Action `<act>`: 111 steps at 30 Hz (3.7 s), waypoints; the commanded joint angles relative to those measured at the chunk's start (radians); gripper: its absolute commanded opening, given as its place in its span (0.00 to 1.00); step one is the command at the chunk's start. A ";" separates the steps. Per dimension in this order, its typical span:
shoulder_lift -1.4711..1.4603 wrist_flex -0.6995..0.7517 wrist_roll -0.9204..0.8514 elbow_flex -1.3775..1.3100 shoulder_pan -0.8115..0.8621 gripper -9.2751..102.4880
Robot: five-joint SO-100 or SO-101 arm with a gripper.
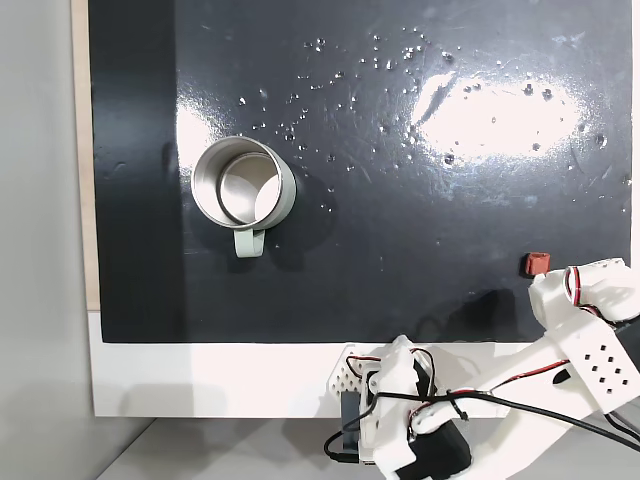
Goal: Grasp a cube and put it in the cup.
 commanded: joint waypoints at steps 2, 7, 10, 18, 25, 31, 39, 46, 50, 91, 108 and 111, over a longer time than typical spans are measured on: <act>-0.044 0.017 0.020 -0.055 0.057 0.08; -0.091 0.015 0.020 -0.061 0.083 0.08; -0.097 0.011 0.020 -0.061 0.084 0.12; -0.135 0.002 0.005 -0.063 0.075 0.37; -0.166 -0.041 -0.026 -0.067 0.052 0.44; -0.212 -0.087 -0.044 -0.066 0.026 0.44; -0.272 -0.178 -0.066 -0.018 0.000 0.44; -0.305 -0.264 -0.081 0.051 -0.018 0.43; -0.325 -0.281 -0.081 0.064 -0.048 0.43; -0.301 -0.448 -0.242 0.273 0.077 0.23; -0.227 -0.419 -0.218 0.268 0.055 0.08; -0.164 -0.376 -0.196 0.250 0.026 0.08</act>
